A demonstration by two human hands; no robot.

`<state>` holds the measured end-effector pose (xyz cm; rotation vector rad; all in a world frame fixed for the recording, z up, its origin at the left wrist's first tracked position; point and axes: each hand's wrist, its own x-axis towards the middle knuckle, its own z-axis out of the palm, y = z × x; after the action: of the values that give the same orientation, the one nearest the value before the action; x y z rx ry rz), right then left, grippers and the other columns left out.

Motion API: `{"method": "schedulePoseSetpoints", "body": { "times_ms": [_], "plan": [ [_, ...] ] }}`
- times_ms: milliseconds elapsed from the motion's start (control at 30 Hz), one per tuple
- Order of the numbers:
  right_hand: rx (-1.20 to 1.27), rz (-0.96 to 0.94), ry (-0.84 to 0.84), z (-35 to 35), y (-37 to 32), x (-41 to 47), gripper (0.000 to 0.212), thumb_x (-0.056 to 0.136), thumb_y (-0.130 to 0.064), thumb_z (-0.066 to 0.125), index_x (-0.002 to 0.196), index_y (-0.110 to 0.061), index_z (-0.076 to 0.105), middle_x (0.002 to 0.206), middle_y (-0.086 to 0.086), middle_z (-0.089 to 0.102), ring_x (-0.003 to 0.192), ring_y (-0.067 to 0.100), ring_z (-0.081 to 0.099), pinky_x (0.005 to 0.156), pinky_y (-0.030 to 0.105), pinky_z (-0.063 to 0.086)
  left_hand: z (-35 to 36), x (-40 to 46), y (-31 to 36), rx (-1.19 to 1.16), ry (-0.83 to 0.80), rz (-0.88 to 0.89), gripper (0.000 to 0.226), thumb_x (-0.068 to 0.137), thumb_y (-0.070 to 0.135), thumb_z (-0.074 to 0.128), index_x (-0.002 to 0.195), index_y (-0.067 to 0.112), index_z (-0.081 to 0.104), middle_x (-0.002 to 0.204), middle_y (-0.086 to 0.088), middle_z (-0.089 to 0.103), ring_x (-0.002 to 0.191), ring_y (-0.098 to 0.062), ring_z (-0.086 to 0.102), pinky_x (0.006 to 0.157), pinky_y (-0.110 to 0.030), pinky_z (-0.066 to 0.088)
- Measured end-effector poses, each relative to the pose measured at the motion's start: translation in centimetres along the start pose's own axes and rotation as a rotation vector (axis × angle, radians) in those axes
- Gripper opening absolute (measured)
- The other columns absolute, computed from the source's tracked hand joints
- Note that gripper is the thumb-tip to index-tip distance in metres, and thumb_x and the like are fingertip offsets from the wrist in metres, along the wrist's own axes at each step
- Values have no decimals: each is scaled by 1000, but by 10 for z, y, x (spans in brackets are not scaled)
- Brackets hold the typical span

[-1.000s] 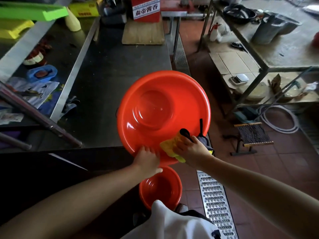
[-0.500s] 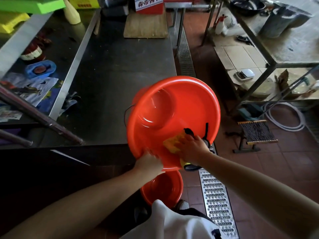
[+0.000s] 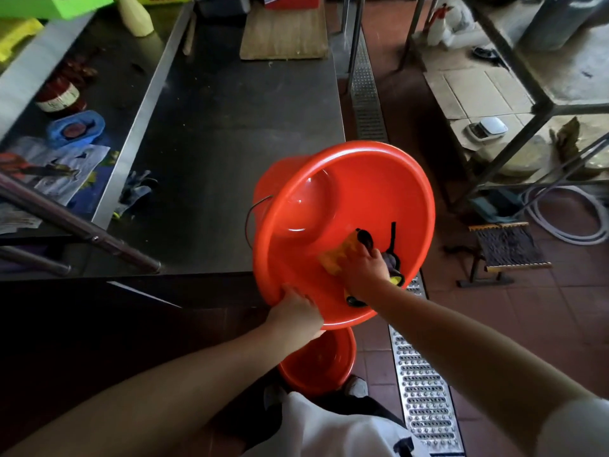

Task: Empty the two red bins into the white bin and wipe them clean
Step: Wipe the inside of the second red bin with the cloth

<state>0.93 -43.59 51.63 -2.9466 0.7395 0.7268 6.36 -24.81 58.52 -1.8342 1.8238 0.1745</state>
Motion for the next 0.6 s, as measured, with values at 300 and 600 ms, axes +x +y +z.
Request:
{"method": "schedulePoseSetpoints", "body": {
  "times_ms": [300,600],
  "plan": [
    [0,-139,-76,1,-1,21,56,103,-39,41,157,-37,23,164,-7,21,151,20,15,120,43,21,7,-11,-3,84,-69,-66,49,98,27,43,120,-15,56,111,-38,60,100,-52,60,87,-59,46],
    [80,-298,-89,14,-27,40,56,105,-44,35,158,-38,18,165,-10,18,151,25,18,119,50,21,7,-9,-2,125,-153,-75,45,98,18,42,130,-14,49,125,-42,53,111,-56,56,94,-62,45]
  ]
}}
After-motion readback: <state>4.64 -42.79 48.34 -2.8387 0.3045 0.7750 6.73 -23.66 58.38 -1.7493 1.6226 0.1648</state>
